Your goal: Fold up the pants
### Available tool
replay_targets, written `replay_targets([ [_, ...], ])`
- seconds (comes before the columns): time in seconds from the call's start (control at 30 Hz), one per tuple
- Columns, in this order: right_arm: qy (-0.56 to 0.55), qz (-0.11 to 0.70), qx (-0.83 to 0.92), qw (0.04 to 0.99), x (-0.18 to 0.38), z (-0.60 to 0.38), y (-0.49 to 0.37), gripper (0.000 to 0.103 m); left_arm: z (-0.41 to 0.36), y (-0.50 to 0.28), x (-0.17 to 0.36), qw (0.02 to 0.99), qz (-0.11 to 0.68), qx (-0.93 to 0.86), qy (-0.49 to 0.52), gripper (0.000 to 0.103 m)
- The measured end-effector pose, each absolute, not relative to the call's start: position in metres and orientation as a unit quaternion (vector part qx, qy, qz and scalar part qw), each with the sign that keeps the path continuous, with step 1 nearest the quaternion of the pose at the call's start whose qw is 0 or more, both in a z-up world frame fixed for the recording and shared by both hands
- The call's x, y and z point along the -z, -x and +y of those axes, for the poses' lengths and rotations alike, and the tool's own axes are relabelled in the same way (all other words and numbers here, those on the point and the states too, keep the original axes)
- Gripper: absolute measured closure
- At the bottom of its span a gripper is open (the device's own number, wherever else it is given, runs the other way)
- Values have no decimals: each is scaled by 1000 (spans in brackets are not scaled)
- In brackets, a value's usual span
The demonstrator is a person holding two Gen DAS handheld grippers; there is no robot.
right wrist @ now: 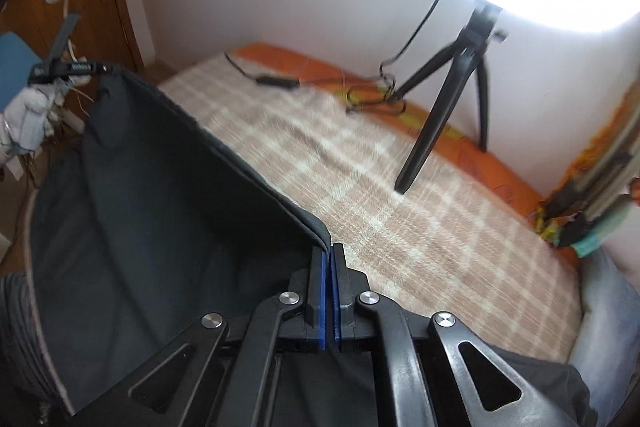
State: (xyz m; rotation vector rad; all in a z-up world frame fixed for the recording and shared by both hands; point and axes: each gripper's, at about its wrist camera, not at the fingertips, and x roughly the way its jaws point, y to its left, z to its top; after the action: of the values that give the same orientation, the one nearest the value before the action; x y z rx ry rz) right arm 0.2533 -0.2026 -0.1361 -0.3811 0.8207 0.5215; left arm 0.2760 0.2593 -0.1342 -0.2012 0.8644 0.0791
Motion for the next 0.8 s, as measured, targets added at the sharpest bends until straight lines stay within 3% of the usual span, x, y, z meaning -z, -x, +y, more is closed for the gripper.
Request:
replay_targets([
  [0.23, 171, 351, -280, 877, 107, -210, -160, 103, 262, -221, 121, 919, 383, -17, 93, 80],
  [0.57, 171, 394, -304, 851, 159, -207, -58, 103, 263, -130, 161, 915, 393, -3, 86, 78],
  [0.67, 167, 405, -297, 848, 173, -214, -47, 103, 264, -110, 167, 912, 398, -2, 96, 75],
  [0.8, 168, 416, -288, 846, 187, -225, -33, 103, 268, -80, 177, 905, 410, 0, 110, 60],
])
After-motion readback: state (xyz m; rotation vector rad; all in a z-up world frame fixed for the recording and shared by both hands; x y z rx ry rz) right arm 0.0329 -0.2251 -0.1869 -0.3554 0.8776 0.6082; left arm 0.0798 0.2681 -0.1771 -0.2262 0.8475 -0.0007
